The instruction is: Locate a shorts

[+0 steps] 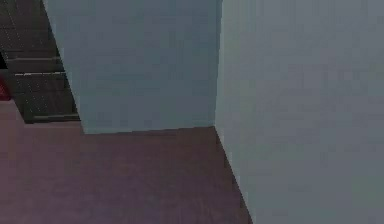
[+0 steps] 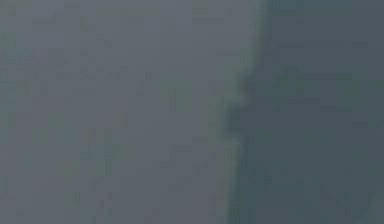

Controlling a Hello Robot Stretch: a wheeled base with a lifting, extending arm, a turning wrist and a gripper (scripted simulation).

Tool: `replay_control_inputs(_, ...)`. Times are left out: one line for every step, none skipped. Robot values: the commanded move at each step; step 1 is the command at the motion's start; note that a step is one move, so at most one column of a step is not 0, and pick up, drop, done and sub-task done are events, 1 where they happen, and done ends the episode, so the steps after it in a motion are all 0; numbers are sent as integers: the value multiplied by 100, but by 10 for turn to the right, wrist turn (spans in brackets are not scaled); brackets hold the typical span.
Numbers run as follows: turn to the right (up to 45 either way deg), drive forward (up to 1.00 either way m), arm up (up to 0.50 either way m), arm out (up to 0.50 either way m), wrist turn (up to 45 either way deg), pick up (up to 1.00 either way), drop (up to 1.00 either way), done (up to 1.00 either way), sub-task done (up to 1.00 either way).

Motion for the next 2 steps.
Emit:
replay_control_inputs(-330,0,0,0,0,0,0,0,0)
replay_control_inputs(0,100,0,0,0,0,0,0,0)
